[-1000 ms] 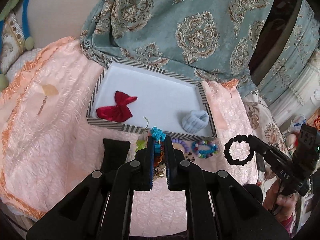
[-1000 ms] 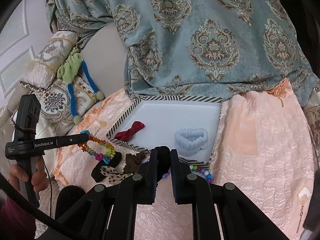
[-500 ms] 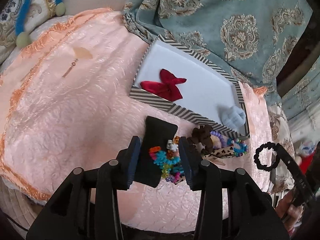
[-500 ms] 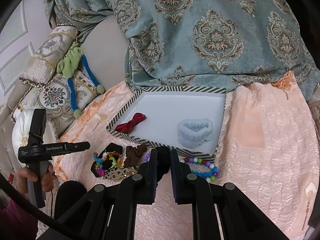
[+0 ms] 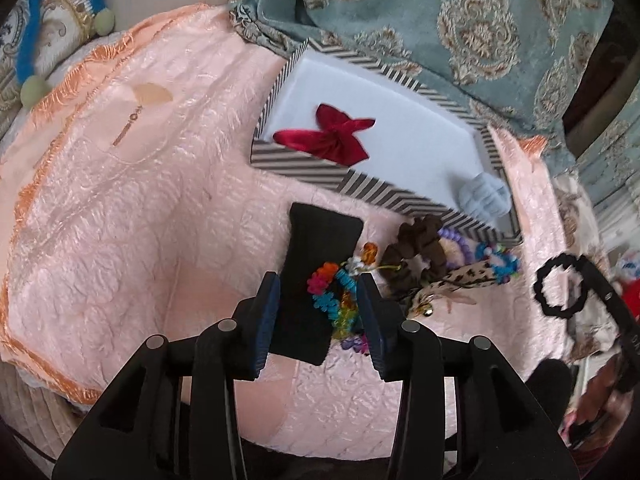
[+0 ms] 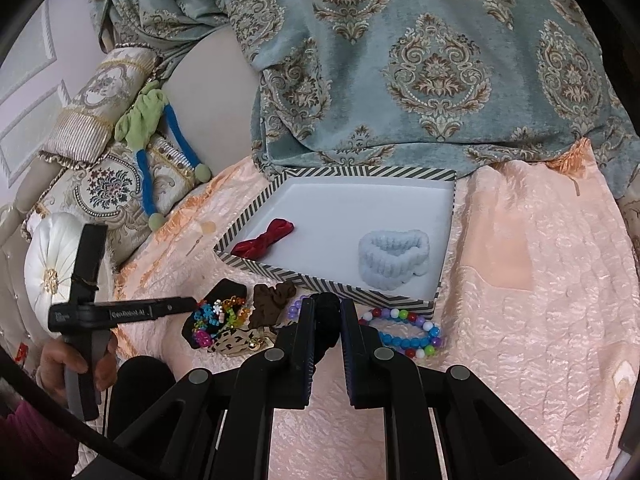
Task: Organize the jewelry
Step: 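Grasp the colourful hair ties with the left tool while the right tool holds the black scrunchie, then lift the hair ties with the left tool and carry them toward the tray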
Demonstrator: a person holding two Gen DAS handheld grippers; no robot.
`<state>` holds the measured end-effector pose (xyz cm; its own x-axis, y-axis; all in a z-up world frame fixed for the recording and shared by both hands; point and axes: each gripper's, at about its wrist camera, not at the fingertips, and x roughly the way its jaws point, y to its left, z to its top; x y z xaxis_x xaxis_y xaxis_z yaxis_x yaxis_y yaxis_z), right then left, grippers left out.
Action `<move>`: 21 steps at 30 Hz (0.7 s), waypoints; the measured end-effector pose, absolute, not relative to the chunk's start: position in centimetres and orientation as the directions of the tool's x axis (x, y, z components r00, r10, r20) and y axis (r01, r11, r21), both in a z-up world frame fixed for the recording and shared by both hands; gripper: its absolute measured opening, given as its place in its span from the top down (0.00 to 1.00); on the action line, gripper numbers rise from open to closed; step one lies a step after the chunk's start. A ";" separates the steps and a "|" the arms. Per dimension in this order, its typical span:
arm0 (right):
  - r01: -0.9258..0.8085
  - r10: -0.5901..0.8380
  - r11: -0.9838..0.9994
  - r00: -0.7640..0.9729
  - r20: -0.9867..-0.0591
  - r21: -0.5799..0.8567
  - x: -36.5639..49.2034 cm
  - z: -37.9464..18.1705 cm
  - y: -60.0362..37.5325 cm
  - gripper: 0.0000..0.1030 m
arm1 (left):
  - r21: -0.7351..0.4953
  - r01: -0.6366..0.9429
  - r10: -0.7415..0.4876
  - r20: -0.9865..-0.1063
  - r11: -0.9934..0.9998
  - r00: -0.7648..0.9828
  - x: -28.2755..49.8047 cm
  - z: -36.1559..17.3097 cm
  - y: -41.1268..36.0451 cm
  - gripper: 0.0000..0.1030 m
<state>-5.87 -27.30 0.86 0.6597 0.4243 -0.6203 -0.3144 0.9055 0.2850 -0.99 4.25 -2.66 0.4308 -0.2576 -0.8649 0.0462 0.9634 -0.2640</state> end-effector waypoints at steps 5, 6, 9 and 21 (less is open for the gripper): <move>-0.322 0.432 0.902 0.652 -0.622 0.288 -5.9 0.7 -26.9 0.89 | -0.193 0.054 -0.198 -0.890 0.980 0.410 -0.4 -4.4 3.0 0.81; -0.327 0.433 0.901 0.651 -0.623 0.285 -6.0 0.7 -26.8 0.89 | -0.194 0.056 -0.200 -0.888 0.979 0.414 -0.3 -4.5 2.9 0.83; -0.328 0.432 0.902 0.655 -0.620 0.281 -6.2 0.9 -26.9 0.89 | -0.218 0.035 -0.212 -0.879 0.975 0.427 -0.3 -4.1 3.3 0.86; -0.320 0.434 0.901 0.690 -0.579 0.293 -6.8 2.5 -28.1 0.89 | -0.299 0.151 -0.331 -0.762 0.942 0.557 -1.9 5.5 2.7 0.86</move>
